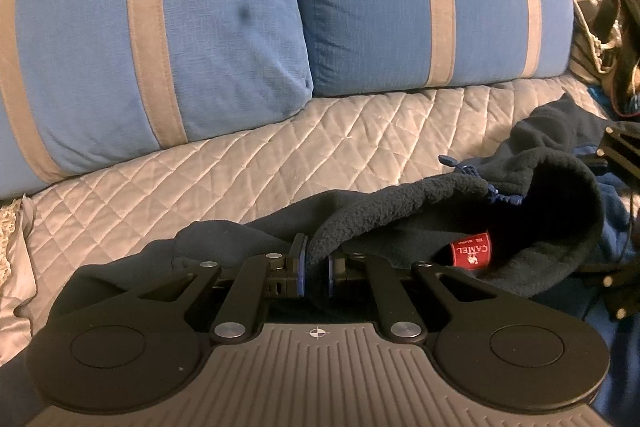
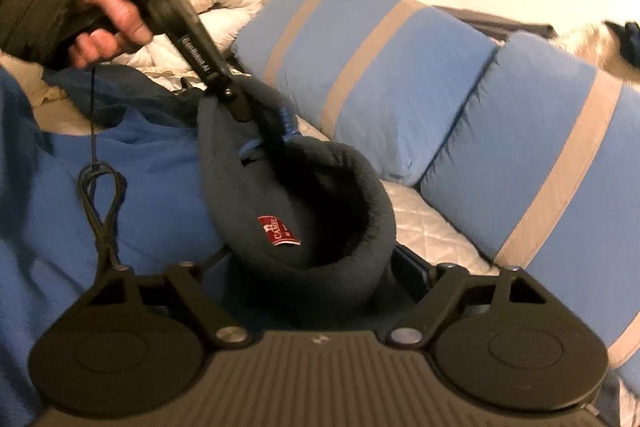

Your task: Fold clothes

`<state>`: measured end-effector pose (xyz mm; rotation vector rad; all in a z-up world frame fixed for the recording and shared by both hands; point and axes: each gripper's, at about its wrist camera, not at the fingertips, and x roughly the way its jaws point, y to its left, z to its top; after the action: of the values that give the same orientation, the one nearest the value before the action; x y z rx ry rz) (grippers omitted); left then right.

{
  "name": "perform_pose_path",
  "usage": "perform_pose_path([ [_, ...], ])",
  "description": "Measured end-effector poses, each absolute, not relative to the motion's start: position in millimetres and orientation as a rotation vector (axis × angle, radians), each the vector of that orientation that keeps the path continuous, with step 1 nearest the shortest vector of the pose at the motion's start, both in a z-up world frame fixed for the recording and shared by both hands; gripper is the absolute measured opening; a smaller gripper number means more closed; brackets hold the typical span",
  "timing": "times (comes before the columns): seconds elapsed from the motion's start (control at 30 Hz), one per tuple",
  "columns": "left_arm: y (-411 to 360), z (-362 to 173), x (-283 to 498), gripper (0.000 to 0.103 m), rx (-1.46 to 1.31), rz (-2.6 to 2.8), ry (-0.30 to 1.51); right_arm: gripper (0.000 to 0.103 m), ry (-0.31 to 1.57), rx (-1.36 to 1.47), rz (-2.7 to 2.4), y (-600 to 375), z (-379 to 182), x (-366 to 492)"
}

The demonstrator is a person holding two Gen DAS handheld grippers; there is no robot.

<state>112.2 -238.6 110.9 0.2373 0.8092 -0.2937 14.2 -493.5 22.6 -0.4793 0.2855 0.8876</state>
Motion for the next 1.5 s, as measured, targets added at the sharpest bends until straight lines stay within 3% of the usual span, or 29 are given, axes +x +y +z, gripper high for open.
perform_pose_path([
  [0.1, -237, 112, 113, 0.010, 0.242, -0.297, 0.810, 0.074, 0.265, -0.473, 0.894, -491, 19, 14],
  [0.27, -234, 112, 114, 0.010, 0.241, -0.306, 0.813, 0.041, 0.255, -0.449, 0.883, -493, 22, 18],
  [0.37, -233, 112, 114, 0.011, 0.237, -0.314, 0.812, 0.033, 0.255, -0.461, 0.887, -493, 27, 18],
  [0.9, -225, 126, 103, 0.015, 0.175, -0.384, 0.734, 0.018, 0.374, -0.477, 0.879, -487, 47, 19],
  [0.97, -222, 130, 100, 0.027, 0.169, -0.381, 0.708, 0.018, 0.376, -0.481, 0.876, -486, 48, 18],
  [1.03, -219, 135, 96, 0.046, 0.164, -0.378, 0.675, 0.018, 0.376, -0.483, 0.873, -486, 49, 18],
  [1.1, -213, 141, 91, 0.072, 0.159, -0.375, 0.635, 0.018, 0.376, -0.481, 0.870, -486, 50, 18],
  [1.17, -210, 146, 84, 0.079, 0.174, -0.378, 0.587, 0.018, 0.375, -0.479, 0.868, -486, 52, 18],
  [1.5, -220, 136, 65, 0.080, 0.369, -0.481, 0.524, 0.018, 0.371, -0.497, 0.877, -486, 58, 19],
])
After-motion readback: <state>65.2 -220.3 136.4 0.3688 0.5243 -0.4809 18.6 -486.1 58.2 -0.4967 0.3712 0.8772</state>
